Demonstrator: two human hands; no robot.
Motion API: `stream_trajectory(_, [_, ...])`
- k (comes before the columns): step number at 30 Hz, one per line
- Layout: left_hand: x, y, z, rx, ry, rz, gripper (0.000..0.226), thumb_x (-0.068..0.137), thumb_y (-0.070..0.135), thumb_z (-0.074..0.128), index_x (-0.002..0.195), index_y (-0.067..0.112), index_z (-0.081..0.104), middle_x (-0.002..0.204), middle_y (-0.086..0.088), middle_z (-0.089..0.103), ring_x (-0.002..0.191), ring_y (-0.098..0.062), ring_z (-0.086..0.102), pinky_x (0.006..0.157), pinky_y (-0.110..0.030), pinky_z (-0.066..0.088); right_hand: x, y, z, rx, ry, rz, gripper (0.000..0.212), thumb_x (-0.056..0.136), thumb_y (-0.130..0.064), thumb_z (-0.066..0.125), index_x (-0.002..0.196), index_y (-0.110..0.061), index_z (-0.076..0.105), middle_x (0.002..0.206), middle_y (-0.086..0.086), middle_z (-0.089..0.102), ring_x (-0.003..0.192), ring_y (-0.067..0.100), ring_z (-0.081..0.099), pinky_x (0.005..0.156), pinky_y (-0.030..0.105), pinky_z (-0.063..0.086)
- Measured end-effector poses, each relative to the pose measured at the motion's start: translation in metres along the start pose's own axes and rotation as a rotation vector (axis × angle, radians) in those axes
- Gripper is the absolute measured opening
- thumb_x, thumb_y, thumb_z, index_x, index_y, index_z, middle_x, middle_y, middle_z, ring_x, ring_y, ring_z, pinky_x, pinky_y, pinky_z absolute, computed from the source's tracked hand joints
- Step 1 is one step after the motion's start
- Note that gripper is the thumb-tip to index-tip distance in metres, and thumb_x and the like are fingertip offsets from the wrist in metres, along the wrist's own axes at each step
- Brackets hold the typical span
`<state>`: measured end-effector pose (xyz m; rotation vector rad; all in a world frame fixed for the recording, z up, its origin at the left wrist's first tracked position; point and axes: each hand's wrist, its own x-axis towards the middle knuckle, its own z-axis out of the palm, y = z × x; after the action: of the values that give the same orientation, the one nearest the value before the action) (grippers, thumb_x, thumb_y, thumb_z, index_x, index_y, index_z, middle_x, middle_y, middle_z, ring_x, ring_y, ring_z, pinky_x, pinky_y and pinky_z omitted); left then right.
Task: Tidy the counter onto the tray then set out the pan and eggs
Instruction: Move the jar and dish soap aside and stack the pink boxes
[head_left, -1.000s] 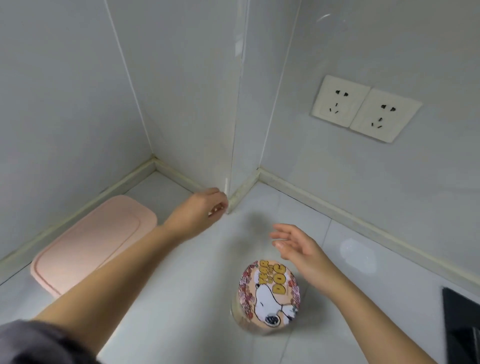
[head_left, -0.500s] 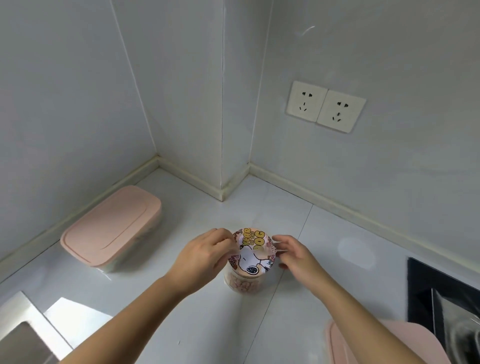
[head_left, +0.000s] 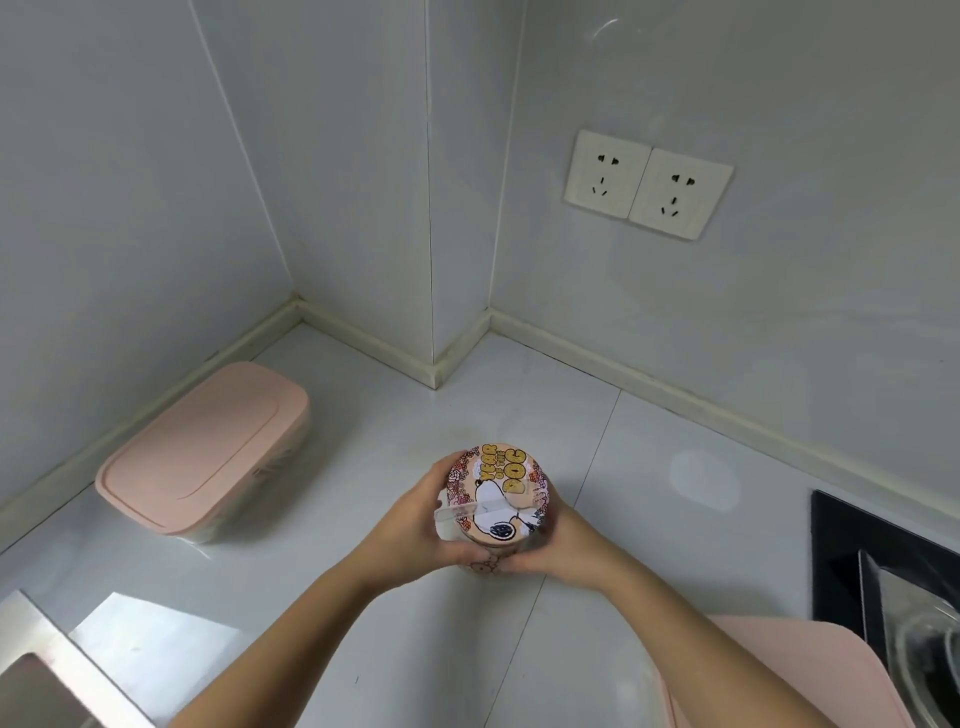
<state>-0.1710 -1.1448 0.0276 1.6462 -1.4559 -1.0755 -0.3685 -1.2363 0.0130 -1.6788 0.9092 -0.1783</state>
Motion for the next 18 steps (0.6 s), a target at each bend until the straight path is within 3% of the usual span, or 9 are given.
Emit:
stream_trajectory(2, [0.003, -0.001, 0.004, -0.099, 0.003, -0.004, 0.097, 0.059, 0.027, 0.091, 0.138, 0.037, 0.034, 0.126, 0.02, 0.058, 0.118, -0.005, 0.055, 0.101, -0.029, 0.047, 0.003, 0.002, 0.005, 0.004, 0.026, -0.006, 0.1, 0.056, -0.024, 0.094, 0.139, -0.029, 0.039, 0.133, -0.012, 0.057, 0.123, 0.007, 0.054, 0.104, 0.036, 0.047])
stream_trajectory(8, [0.009, 0.0, 0.005, -0.141, 0.04, 0.006, 0.097, 0.053, 0.024, 0.094, 0.134, 0.036, 0.041, 0.12, 0.019, 0.063, 0.113, -0.005, 0.06, 0.097, -0.03, 0.05, 0.004, 0.005, 0.009, 0.011, 0.123, -0.016, 0.1, 0.05, -0.026, 0.096, 0.134, -0.035, 0.043, 0.129, -0.015, 0.06, 0.12, 0.003, 0.056, 0.102, 0.034, 0.048])
stream_trajectory(14, [0.012, 0.026, 0.002, -0.072, 0.051, 0.064, 0.091, 0.054, 0.024, 0.094, 0.127, 0.045, 0.042, 0.116, 0.026, 0.063, 0.11, 0.001, 0.059, 0.093, -0.015, 0.047, -0.009, -0.008, -0.004, 0.021, 0.162, -0.023, 0.099, 0.052, -0.019, 0.093, 0.136, -0.031, 0.042, 0.13, -0.014, 0.059, 0.122, 0.004, 0.054, 0.104, 0.037, 0.046])
stream_trajectory(18, [0.008, 0.063, 0.006, -0.095, 0.069, 0.115, 0.087, 0.056, 0.02, 0.092, 0.126, 0.042, 0.045, 0.117, 0.026, 0.063, 0.111, 0.002, 0.059, 0.088, -0.009, 0.045, -0.032, -0.026, -0.023, -0.01, 0.183, -0.046, 0.093, 0.055, -0.017, 0.092, 0.134, -0.029, 0.044, 0.128, -0.017, 0.059, 0.121, 0.001, 0.053, 0.103, 0.028, 0.046])
